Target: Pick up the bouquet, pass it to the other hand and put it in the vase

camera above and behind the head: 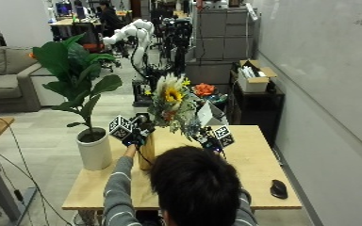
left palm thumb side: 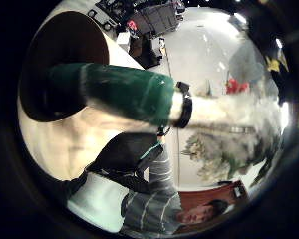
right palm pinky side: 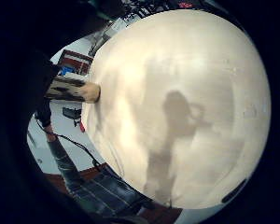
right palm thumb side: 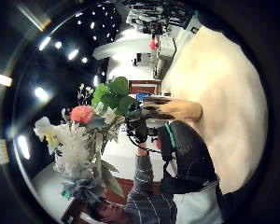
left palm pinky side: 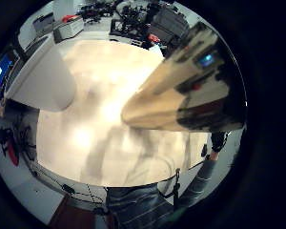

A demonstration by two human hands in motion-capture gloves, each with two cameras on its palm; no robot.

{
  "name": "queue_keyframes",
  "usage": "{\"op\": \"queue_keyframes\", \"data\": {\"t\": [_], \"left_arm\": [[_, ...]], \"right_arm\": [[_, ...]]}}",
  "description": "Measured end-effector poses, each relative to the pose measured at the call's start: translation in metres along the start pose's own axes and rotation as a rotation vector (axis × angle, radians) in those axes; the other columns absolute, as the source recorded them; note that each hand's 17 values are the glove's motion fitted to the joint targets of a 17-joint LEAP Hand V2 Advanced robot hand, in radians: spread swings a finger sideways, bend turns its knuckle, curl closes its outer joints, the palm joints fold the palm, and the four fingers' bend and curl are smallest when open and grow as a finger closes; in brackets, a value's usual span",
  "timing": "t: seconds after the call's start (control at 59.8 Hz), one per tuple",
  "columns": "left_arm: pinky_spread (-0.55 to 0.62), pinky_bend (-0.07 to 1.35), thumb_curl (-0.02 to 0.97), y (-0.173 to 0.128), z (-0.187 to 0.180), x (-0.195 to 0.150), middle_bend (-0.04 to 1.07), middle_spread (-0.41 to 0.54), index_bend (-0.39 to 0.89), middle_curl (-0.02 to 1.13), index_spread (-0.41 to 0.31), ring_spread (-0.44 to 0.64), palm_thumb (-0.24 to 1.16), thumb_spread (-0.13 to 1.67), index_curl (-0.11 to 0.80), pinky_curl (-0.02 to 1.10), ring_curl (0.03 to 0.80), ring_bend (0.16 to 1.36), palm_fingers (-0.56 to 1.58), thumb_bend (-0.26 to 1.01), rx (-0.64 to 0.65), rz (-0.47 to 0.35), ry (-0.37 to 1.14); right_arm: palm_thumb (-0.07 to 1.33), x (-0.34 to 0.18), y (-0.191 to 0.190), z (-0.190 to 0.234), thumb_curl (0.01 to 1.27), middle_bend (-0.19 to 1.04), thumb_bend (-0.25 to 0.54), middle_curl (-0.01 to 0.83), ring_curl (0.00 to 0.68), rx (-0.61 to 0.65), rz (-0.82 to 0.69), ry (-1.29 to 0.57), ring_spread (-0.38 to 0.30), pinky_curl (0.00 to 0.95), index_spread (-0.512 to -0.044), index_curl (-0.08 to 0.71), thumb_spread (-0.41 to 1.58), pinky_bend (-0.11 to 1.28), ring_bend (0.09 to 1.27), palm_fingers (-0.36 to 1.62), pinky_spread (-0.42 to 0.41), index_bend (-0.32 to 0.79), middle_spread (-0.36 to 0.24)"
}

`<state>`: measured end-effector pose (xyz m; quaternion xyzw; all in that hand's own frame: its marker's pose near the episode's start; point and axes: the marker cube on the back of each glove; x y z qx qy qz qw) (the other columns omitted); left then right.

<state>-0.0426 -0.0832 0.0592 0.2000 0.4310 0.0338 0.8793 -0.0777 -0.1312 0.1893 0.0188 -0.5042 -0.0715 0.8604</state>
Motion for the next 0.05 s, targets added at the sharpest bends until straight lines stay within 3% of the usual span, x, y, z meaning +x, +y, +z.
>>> {"op": "queue_keyframes", "data": {"t": [0.05], "left_arm": [[0.5,0.33,0.338,0.002,-0.005,-0.007,0.16,0.177,0.15,0.22,-0.041,0.45,0.18,0.79,0.208,0.3,0.247,0.48,-0.09,-0.04,0.016,-0.063,-0.016]], "right_arm": [[0.65,0.02,-0.015,-0.007,0.37,0.18,-0.021,0.313,0.323,0.051,-0.086,0.094,0.044,0.346,-0.354,0.27,1.11,0.44,0.39,0.3,0.276,0.14,-0.038]]}}
